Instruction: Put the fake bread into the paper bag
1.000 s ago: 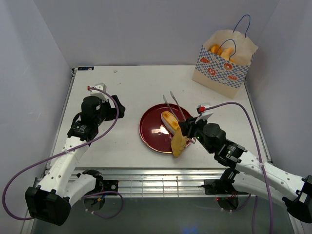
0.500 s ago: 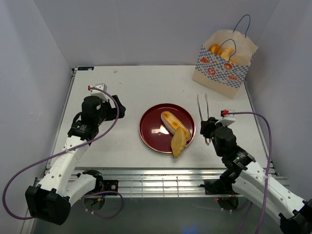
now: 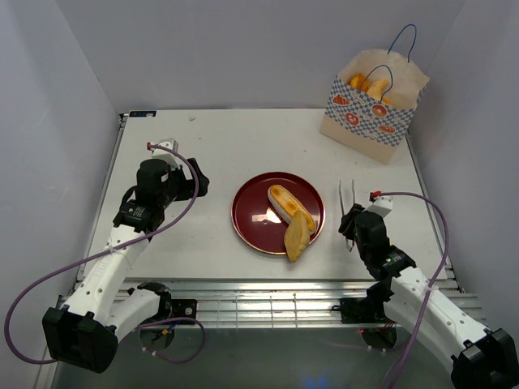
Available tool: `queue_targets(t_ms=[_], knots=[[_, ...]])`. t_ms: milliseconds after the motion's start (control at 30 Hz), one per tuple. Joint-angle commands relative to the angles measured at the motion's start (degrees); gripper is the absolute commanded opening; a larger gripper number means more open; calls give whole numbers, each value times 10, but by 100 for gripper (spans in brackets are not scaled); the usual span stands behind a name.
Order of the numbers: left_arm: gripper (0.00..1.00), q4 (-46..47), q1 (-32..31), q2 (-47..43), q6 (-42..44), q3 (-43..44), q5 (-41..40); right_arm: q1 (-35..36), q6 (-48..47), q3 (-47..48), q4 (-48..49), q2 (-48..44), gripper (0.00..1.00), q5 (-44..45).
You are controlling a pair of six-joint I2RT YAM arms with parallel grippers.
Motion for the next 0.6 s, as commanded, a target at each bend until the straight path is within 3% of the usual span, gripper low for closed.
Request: queue_targets(t_ms=[0, 567], knots=[[98, 5, -3, -2, 3, 4, 4, -19, 15, -11, 41, 16, 46, -25], [98, 5, -5, -3, 3, 4, 4, -98, 2, -28, 116, 113, 48, -94]])
